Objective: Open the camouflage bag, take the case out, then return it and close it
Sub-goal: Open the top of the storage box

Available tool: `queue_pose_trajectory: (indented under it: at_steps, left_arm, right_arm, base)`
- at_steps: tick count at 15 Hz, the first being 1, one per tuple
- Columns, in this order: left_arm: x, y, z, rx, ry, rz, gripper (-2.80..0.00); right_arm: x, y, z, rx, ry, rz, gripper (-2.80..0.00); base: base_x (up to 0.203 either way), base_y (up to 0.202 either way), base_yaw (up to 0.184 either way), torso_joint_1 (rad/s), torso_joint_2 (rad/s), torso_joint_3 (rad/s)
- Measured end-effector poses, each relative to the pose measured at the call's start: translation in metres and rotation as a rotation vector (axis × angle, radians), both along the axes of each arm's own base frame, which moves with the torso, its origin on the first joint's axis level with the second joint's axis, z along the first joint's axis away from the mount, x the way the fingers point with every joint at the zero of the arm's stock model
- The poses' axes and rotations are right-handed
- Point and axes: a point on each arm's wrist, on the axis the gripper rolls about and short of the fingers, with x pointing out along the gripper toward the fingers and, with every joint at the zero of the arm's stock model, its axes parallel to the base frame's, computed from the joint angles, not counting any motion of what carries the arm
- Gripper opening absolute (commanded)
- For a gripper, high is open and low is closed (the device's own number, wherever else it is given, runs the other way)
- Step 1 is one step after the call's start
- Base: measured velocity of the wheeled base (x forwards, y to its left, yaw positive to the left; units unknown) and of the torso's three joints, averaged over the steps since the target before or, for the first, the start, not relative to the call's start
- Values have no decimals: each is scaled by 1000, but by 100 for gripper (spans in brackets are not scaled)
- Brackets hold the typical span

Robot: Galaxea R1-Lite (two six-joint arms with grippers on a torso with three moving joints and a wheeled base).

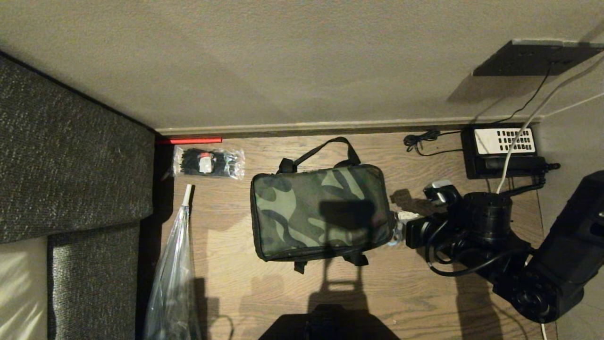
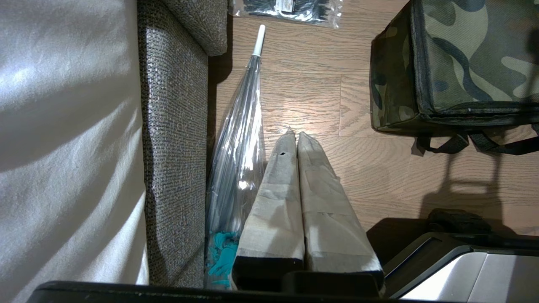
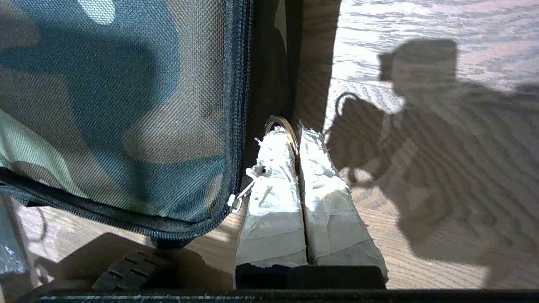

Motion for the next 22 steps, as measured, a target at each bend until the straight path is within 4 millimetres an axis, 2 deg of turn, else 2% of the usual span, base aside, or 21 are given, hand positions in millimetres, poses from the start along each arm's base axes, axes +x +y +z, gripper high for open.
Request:
queue_pose_trajectory:
  at_steps: [15,22]
  left_arm:
    - [0,0,0,0,0,0,-280]
    - [0,0,0,0,0,1,-280]
  right_arm:
    - [22,0,4,17,-45,-24,-280]
    - [32,3,13,59,-85,-30,-280]
  base:
    - [0,0,0,0,0,0]
    - [0,0,0,0,0,0]
